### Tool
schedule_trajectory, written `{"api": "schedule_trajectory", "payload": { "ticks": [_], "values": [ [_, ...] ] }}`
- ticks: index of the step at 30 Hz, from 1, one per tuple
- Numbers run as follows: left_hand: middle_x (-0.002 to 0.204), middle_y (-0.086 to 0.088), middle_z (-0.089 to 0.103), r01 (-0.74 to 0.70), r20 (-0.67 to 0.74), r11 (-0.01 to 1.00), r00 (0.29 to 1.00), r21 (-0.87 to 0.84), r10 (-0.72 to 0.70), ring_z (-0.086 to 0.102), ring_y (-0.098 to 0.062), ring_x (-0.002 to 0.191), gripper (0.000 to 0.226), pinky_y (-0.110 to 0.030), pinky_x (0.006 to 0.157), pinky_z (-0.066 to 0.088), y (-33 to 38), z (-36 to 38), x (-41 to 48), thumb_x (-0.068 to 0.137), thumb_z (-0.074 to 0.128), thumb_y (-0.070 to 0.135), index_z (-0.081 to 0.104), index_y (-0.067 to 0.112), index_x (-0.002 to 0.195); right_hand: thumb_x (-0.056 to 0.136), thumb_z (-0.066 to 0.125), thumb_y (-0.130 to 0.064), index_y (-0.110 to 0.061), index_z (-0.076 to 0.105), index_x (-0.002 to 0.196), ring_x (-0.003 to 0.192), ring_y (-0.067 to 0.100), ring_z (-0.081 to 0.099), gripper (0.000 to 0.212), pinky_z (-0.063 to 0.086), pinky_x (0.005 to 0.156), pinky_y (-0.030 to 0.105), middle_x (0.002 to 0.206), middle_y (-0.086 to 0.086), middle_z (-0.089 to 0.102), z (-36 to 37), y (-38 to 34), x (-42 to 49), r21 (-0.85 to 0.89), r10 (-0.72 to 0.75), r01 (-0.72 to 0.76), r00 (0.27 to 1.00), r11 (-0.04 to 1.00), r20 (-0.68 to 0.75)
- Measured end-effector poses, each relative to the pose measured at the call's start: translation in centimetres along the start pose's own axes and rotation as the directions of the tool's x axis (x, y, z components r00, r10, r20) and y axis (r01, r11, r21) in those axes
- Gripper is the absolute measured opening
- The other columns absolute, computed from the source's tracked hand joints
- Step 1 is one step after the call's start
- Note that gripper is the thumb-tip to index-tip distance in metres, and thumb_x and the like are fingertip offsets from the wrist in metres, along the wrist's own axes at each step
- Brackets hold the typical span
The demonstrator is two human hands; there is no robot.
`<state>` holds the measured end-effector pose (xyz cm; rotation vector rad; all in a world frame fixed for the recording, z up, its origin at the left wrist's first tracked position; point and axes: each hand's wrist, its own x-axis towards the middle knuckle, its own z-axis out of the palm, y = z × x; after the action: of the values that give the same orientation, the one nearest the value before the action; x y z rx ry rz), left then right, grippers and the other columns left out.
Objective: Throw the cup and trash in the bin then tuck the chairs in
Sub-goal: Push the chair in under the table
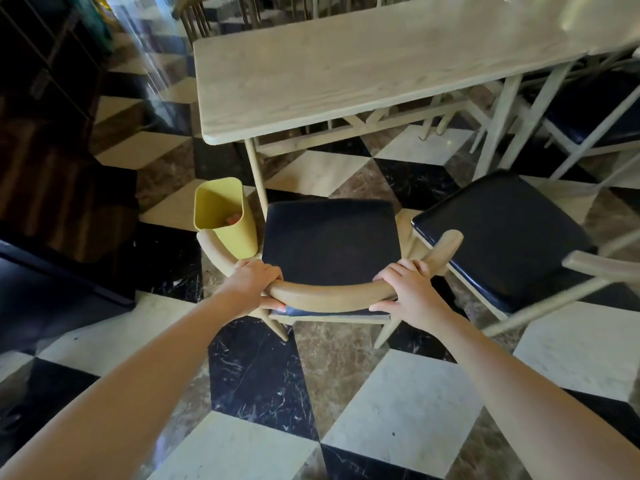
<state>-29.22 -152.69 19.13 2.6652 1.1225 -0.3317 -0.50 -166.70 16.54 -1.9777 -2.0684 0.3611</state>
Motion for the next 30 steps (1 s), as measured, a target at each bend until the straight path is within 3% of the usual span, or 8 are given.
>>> {"api": "schedule_trajectory", "payload": {
  "ticks": [11,16,19,24,30],
  "values": [
    [0.102,0.007,0.062,-0.022,-0.041,1.0,0.999,0.007,0.022,0.053,-0.014,0.101,0.043,-0.029,0.093,0.029,-3.4,-8.3,10.8,0.074,0.068,0.057,0.054,0.025,0.101,0.076,0.071,-0.046,-0.016,0.06,0.11,0.112,0.017,0.042,0.046,0.016,0.096,0.032,0.11,-0.006,0.058,-7.1,4.6,12.6,0.0,0.009,-0.009,0.999,1.0,0.041],
    [0.09,0.012,0.056,-0.006,-0.015,0.999,1.0,-0.049,0.006,0.053,-0.015,0.093,0.038,-0.028,0.088,0.031,-4.6,-11.4,14.1,0.073,0.072,0.055,0.048,0.03,0.089,0.072,0.075,-0.046,-0.017,0.061,0.104,0.104,0.016,0.044,0.045,0.021,0.096,0.034,0.104,-0.007,0.059,-8.9,6.2,16.6,0.05,-0.01,0.009,1.0,0.999,0.017],
    [0.089,0.008,0.06,0.006,-0.019,0.998,1.0,-0.07,-0.007,0.054,-0.016,0.088,0.038,-0.028,0.085,0.03,-4.7,-12.1,14.7,0.071,0.073,0.053,0.052,0.027,0.089,0.07,0.076,-0.048,-0.018,0.062,0.098,0.1,0.017,0.046,0.044,0.025,0.094,0.035,0.097,-0.009,0.06,-9.0,6.9,17.4,0.069,-0.034,0.035,0.999,0.997,-0.014],
    [0.091,0.009,0.065,0.052,0.005,0.992,0.999,-0.116,-0.051,0.058,-0.014,0.091,0.039,-0.025,0.082,0.034,-2.9,-11.0,13.5,0.07,0.074,0.054,0.059,0.028,0.096,0.068,0.077,-0.047,-0.017,0.063,0.098,0.098,0.018,0.047,0.045,0.018,0.086,0.027,0.095,-0.007,0.061,-8.5,7.6,15.8,0.07,-0.081,0.082,0.997,0.994,-0.018],
    [0.097,0.009,0.064,0.073,0.023,0.997,0.997,-0.04,-0.072,0.057,-0.013,0.093,0.043,-0.028,0.09,0.037,0.8,-7.7,12.0,0.075,0.067,0.058,0.058,0.027,0.104,0.069,0.075,-0.048,-0.022,0.061,0.097,0.096,0.013,0.044,0.04,0.019,0.093,0.029,0.095,-0.014,0.058,-7.5,9.9,13.0,0.074,-0.124,0.121,0.992,0.99,0.032]
  ]
}}
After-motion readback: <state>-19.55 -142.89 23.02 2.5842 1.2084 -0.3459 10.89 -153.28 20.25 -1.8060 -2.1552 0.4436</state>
